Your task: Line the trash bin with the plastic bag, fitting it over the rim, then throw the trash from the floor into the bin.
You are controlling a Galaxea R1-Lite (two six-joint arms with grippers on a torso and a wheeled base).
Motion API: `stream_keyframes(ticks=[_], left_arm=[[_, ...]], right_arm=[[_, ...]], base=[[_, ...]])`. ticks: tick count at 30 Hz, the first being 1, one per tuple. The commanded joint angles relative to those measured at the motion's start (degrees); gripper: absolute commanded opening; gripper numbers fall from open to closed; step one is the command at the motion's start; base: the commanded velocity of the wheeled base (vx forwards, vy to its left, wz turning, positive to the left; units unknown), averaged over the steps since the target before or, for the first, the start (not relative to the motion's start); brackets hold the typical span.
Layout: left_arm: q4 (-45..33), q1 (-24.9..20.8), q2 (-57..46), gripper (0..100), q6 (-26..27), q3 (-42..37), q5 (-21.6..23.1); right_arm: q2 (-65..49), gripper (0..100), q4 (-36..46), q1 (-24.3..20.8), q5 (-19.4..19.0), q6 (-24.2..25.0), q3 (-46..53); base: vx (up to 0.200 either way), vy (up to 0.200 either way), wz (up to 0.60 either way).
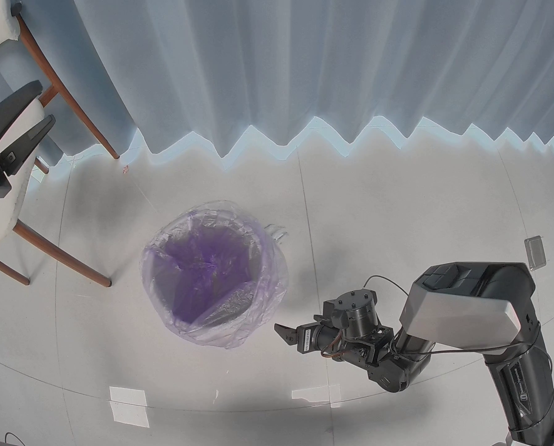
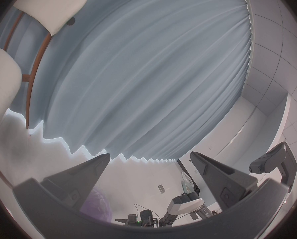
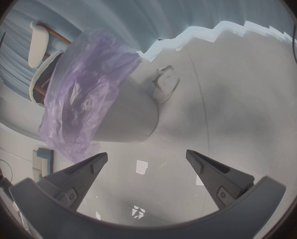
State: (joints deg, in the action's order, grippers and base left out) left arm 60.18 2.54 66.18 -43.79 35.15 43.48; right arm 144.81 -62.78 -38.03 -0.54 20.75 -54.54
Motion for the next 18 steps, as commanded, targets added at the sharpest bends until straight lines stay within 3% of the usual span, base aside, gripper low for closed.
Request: stream_keyframes(ticks=[1, 18], left_arm=[[0.1, -0.4, -0.6, 100, 0.4, -0.3, 0.3], [0.4, -1.3, -0.1, 100, 0.5, -0.3, 0.7]], right_arm=[[1.8, 100, 0.3, -1.4, 0.1, -0.5, -1.4], [6.7, 100, 0.5, -2.6, -0.1, -0.8, -9.9]], base=[[0.000, 0.200, 0.00], [0.000, 0.000, 0.00]])
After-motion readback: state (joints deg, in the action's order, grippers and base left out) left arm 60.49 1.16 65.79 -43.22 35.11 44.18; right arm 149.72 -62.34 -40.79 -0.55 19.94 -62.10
